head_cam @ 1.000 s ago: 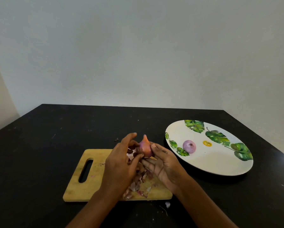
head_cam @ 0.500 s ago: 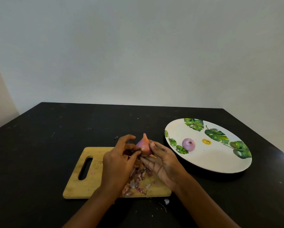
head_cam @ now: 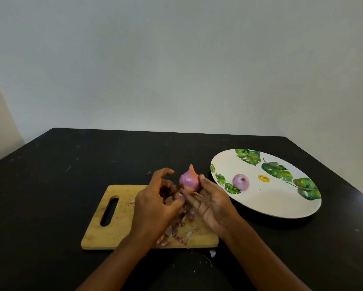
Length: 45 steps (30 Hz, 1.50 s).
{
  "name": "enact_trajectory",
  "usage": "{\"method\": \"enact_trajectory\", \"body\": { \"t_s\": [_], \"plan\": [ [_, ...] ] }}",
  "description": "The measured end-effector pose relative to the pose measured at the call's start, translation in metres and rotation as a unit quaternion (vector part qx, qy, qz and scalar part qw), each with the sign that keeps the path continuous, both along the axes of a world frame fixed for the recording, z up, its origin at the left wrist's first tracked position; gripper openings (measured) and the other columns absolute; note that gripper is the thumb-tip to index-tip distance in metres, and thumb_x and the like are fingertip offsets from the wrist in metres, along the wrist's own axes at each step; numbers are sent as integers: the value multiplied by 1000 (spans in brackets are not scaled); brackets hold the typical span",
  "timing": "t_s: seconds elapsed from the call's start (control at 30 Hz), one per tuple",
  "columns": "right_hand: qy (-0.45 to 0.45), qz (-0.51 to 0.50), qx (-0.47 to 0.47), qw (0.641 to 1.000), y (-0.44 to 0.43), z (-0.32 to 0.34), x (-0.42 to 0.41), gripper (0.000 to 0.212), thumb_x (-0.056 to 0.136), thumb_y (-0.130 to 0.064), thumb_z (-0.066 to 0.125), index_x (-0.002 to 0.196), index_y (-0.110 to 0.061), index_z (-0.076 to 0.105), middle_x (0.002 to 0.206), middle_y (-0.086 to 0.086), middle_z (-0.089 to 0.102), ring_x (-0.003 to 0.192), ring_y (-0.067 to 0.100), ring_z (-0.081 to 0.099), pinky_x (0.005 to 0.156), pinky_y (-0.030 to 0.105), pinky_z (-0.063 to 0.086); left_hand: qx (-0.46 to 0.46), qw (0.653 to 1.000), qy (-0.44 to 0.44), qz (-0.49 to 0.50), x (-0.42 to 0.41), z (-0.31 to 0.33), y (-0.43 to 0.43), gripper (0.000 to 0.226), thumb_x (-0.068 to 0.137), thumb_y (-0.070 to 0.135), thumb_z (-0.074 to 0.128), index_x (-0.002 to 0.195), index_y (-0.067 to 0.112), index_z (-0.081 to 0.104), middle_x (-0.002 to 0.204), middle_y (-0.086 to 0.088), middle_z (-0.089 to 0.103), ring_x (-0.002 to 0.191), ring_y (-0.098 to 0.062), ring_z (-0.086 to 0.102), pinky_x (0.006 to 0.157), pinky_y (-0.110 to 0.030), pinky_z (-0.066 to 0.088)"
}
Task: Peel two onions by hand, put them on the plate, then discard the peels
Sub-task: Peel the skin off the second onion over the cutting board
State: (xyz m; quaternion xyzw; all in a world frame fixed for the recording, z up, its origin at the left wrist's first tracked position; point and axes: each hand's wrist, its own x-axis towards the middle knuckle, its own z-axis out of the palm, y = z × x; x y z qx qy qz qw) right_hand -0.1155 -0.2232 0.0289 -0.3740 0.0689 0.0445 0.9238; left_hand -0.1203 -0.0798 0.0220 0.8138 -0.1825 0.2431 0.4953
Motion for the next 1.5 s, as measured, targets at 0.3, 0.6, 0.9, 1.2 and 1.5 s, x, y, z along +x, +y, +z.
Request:
{"method": "enact_trajectory", "body": {
  "t_s": [0.3,0.6,0.9,1.2,1.5],
  "plan": [
    [17,7,-9,1000,1,0,-1,17,95,-7,52,108,0,60,111,24,65,97,38,68,76,42,61,-34,992,-5,118,16,5,16,39,78,1,67,103,27,53,93,7,60,83,-2,57,72,-15,48],
    [-30,47,-75,996,4,-5,-1,28,85,1,59,112,-3,64,118,24,64,99,31,69,78,39,60,-67,997,23,-18,9,3,7,33,74,16,76,102,22,61,92,13,64,88,3,61,73,-8,48],
    [-48,28,-74,996,3,-8,1,46,65,4,69,110,-2,64,123,23,61,97,30,70,72,35,59,-97,994,43,-22,4,5,2,37,70,6,78,91,30,60,85,10,66,79,0,63,69,-9,49],
    [-70,27,-105,992,1,-8,0,45,62,4,69,106,-6,66,117,16,64,93,25,71,71,32,60,-93,995,41,-5,6,5,5,29,69,6,79,91,21,65,82,12,67,78,2,65,69,-8,49],
    [-84,35,-161,983,0,-14,2,47,58,-2,76,104,-12,69,117,15,67,104,27,68,75,33,58,-94,995,34,-2,9,4,6,25,70,12,79,88,23,65,82,11,67,78,1,64,68,-9,49]
  ]
}}
